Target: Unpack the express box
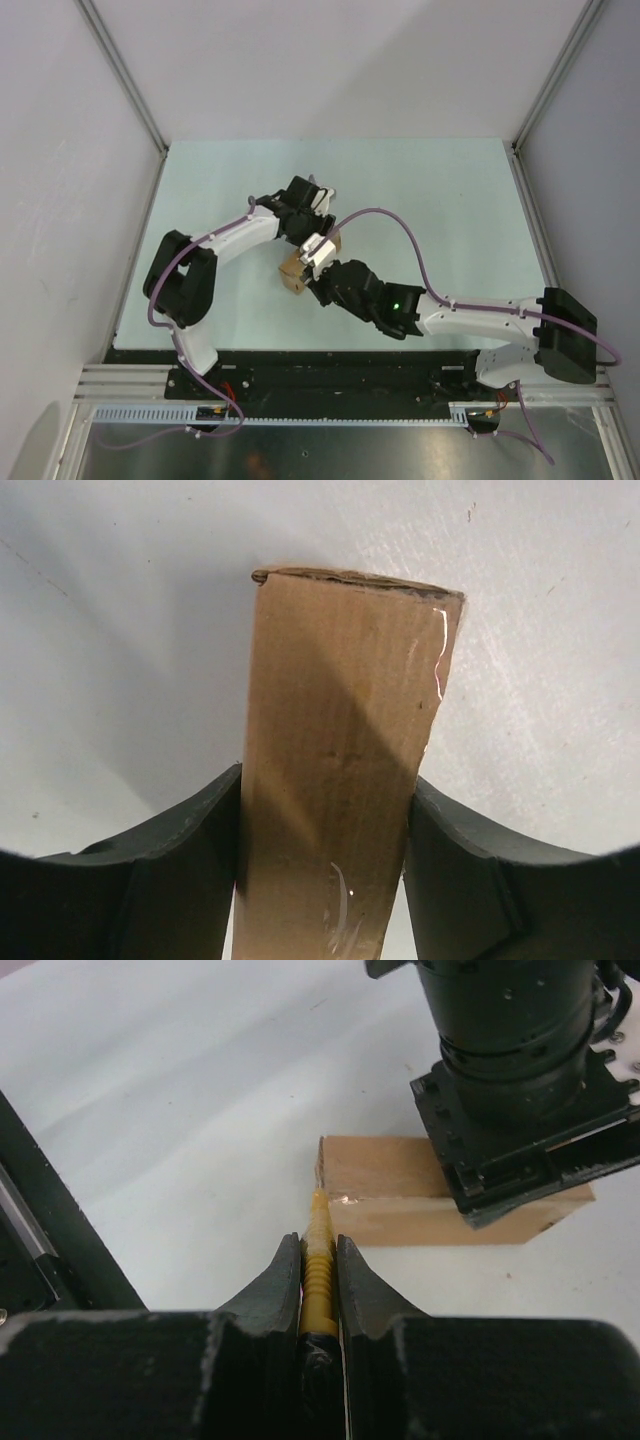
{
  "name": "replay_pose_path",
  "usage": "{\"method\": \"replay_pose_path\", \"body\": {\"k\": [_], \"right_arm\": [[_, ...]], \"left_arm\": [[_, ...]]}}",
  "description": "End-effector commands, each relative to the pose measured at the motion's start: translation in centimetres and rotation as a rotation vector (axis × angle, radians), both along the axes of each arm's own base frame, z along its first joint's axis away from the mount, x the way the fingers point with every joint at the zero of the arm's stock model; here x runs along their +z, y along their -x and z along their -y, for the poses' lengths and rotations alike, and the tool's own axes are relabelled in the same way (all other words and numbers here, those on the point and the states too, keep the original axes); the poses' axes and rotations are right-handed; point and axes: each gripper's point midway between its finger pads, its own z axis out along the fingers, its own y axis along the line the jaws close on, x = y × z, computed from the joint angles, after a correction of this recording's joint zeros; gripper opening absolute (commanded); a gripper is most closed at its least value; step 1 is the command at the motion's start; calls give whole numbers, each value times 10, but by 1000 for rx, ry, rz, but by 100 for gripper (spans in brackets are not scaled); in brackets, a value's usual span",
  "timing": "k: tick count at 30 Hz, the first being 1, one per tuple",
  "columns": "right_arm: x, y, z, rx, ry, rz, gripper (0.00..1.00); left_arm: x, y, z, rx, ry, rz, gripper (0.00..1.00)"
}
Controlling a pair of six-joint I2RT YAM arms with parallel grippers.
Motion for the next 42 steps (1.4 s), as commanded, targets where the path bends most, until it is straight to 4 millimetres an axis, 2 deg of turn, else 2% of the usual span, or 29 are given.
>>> {"method": "replay_pose_path", "body": {"k": [1,9,16,17,21,27,35,42], "right_arm": [[24,1,-17,39,-67,93,0],[20,11,-19,88,-50,99,0],[17,8,-9,66,-23,111,0],[17,8,-7,60,-23,112,0],[14,7,-6,48,-18,101,0],[8,5,-4,36,7,102,0],[9,2,-4,69,47,154,0],[-3,3,-6,100,90,158,0]], "left_arm": [[9,14,-4,163,40,-75,64],[24,8,1,109,51,-36,79],[25,12,6,11,34,-8,83],[27,12,9,-2,42,-8,82],[28,9,18,-13,64,-21,65],[17,11,17,85,49,-89,52],[8,16,13,33,-23,-85,46],[5,17,14,0,-53,-79,44]]}}
